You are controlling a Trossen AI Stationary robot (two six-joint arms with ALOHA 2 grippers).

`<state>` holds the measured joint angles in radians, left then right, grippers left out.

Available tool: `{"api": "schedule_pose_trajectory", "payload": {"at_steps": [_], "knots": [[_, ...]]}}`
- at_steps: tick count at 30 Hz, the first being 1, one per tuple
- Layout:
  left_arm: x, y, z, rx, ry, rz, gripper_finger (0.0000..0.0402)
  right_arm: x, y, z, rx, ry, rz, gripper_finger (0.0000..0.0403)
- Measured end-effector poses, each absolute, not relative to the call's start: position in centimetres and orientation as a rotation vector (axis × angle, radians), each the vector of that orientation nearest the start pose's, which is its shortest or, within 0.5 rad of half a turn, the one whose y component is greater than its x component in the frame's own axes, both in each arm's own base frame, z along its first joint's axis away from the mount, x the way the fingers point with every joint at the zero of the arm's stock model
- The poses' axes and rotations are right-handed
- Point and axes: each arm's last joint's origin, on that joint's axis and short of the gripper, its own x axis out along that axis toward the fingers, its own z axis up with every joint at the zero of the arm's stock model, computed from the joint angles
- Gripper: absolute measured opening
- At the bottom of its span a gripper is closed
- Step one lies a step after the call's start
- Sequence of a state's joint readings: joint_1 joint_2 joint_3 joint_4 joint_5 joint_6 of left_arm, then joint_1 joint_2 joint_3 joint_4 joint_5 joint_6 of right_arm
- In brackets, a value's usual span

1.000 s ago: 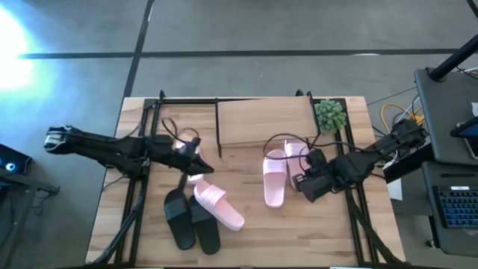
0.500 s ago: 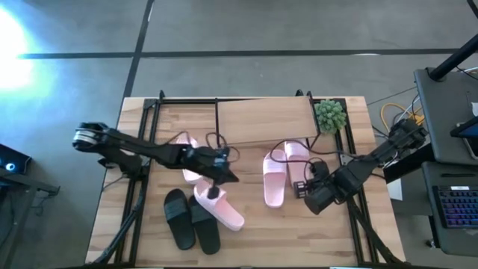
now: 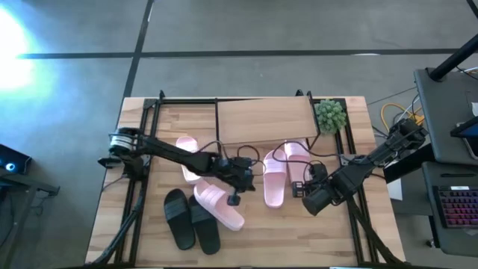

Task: Pick and place slides into the shelf
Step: Put the pink slipper under the shelf

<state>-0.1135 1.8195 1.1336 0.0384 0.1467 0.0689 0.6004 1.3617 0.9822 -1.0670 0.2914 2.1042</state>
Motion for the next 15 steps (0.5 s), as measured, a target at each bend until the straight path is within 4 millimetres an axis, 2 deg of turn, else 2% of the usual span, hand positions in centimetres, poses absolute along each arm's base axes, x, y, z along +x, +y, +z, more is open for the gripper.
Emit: {"api": "schedule_pose_trajectory", "payload": {"at_steps": [7,11,15], "knots": [[41.3,-5.0,16.9,0.079,0.681,-0.27,0.0,19.4,12.5,22.9,1.168,0.961,-1.0,0.0008],[42.4,-4.7,16.6,0.083,0.683,-0.244,0.0,19.5,13.6,22.3,1.214,0.997,-0.901,0.0008],[42.5,-3.9,17.0,0.077,0.669,-0.225,0.0,19.5,14.2,20.9,1.232,0.998,-0.915,0.0008]]}}
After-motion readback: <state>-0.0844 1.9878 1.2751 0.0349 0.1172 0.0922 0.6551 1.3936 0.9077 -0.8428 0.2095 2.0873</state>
